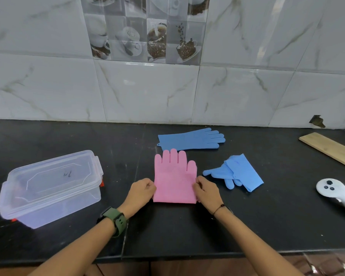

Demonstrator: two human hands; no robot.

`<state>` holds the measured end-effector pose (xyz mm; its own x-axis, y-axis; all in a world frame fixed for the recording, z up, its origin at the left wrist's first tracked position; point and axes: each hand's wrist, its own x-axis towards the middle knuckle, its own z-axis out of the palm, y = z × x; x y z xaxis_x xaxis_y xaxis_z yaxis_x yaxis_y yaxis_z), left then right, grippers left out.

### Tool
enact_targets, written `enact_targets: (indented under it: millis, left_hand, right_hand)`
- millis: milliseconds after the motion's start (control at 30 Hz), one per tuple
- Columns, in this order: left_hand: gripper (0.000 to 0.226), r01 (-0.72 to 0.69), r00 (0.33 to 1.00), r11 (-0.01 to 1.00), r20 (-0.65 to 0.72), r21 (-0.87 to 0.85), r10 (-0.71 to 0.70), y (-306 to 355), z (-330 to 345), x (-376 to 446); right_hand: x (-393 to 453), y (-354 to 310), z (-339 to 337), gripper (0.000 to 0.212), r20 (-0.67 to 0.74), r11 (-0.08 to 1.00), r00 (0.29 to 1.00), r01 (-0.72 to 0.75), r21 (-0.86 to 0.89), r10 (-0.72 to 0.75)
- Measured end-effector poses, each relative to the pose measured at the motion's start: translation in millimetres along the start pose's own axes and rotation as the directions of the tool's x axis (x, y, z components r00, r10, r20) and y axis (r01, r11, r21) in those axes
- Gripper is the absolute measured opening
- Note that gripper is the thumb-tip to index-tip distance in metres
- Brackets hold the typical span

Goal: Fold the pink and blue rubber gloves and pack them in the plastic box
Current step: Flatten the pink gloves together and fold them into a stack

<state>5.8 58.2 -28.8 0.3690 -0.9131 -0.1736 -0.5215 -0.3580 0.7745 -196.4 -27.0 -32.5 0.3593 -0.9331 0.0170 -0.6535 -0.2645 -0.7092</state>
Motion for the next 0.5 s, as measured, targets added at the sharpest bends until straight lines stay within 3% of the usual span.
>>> enact_targets:
  millis: [200,333,367,467,500]
  left_hand:
    - [0.021,0.114,0.988,0.993,0.106,-0.031,-0.110,13,-3,21]
    - [0.019,0.164,0.984,0.985,0.078,-0.052,-0.159,17,-2,26]
    - [0.019,0.161,0.985,0.986,0.068,-0.036,-0.159,18,0,26]
    - [0.006,0.087,0.996,0.989,0.016,0.122,-0.089,19,3,26]
    - [0.015,0.035,0.999,0.975,-0.012,0.219,-0.033,16,5,27]
  right_hand:
    - [19,-6,11,0.022,-0.045,0.980,0.994,-0.107,-0.166,0.101]
    - [23,-7,11,0.015,-0.030,0.978,0.985,-0.175,-0.112,0.173]
    - [24,-8,9,0.007,-0.016,0.978,0.984,-0.177,-0.109,0.176]
    - [26,-8,8,0.020,-0.010,0.966,0.988,-0.151,-0.209,0.152]
    - [26,-7,8,0.022,-0.016,0.960,0.992,-0.126,-0.250,0.126]
